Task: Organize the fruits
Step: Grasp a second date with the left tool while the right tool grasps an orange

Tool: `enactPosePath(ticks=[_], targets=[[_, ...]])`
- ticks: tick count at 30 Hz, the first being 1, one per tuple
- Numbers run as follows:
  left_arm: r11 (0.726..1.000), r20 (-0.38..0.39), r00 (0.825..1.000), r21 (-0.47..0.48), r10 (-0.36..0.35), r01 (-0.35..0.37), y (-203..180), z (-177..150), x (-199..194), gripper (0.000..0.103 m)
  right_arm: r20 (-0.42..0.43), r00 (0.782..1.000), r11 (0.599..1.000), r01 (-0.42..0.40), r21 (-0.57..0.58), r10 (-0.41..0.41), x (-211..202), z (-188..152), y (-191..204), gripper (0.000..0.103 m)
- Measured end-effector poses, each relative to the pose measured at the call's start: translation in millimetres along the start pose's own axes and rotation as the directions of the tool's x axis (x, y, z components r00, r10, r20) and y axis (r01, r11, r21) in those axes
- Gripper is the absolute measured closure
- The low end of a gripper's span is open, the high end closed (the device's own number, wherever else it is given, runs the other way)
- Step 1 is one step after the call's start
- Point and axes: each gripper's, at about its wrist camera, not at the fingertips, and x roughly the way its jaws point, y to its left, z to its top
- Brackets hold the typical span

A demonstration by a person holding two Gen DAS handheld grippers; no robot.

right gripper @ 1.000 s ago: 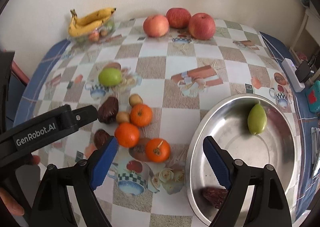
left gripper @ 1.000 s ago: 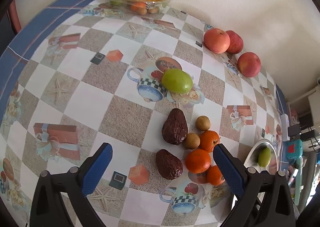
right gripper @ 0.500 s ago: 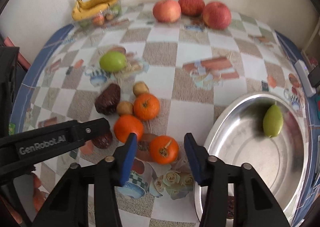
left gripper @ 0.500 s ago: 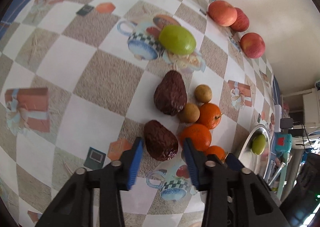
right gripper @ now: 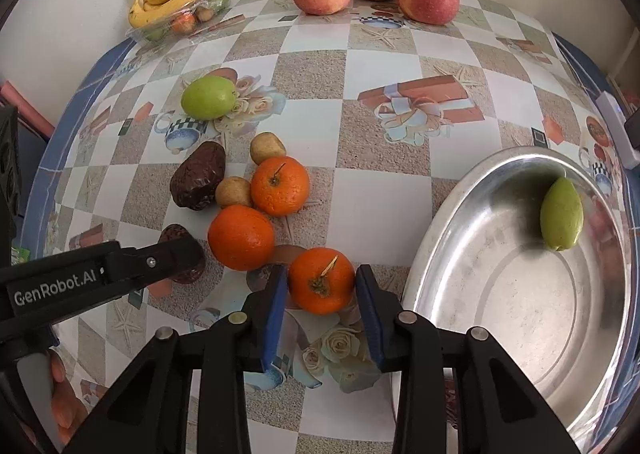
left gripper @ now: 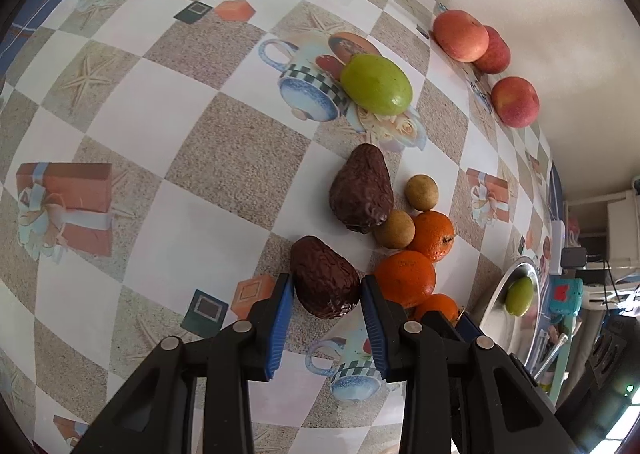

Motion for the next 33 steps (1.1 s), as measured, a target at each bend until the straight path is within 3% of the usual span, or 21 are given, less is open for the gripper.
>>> enactPosePath(ticks=[28,33], targets=[[1.0,0.005,1.0,-0.02,-0.01,0.01,3,-1,-1,0.066,-0.011,1.0,1.0,-0.006,-0.007,0.006,11,0,1,0.065],[0.999,0.033,0.999,-0.027,-0.018,0.019,4,-1,-10,0.066,0.003,1.0,1.0,-0.014,-0.01,0.014,4,0,1,0.065]])
